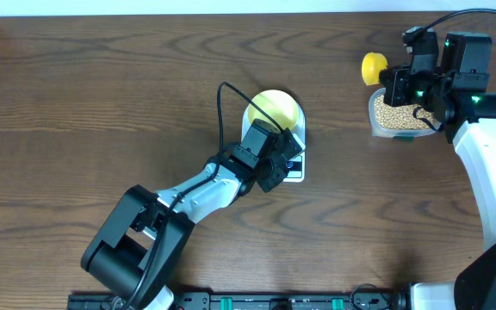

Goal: Scoop item into bowl and weigh 50g on scale

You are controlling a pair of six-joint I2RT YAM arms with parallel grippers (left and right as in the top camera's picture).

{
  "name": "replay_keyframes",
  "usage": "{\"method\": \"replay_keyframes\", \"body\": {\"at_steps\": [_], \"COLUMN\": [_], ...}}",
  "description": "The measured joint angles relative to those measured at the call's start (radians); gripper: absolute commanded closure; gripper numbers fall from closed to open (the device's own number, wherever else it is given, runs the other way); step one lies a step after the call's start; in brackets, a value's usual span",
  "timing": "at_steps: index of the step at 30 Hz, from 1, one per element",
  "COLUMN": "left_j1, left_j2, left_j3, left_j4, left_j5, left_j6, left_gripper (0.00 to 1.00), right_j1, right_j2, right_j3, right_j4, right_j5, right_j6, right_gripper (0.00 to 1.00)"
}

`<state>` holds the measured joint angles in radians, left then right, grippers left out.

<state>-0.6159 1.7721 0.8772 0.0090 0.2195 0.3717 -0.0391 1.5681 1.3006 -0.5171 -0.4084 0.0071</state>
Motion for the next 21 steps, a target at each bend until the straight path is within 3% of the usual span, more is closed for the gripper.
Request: {"method": "replay_keyframes", "body": {"at_steps": [21], "left_j1": [0.024], "left_j2": [0.016], "left_j3": [0.031], "left_j4": [-0.043], "left_j5": [0.022], "left_j6": [0.003], "left_gripper": [0.92], "right_j1": [0.0], "right_j2": [0.0], "right_j3": [0.0], "right_j4": [-0.002], "right_j5": [-0.003], "right_j6": [0.0], "right_gripper": [0.99]}}
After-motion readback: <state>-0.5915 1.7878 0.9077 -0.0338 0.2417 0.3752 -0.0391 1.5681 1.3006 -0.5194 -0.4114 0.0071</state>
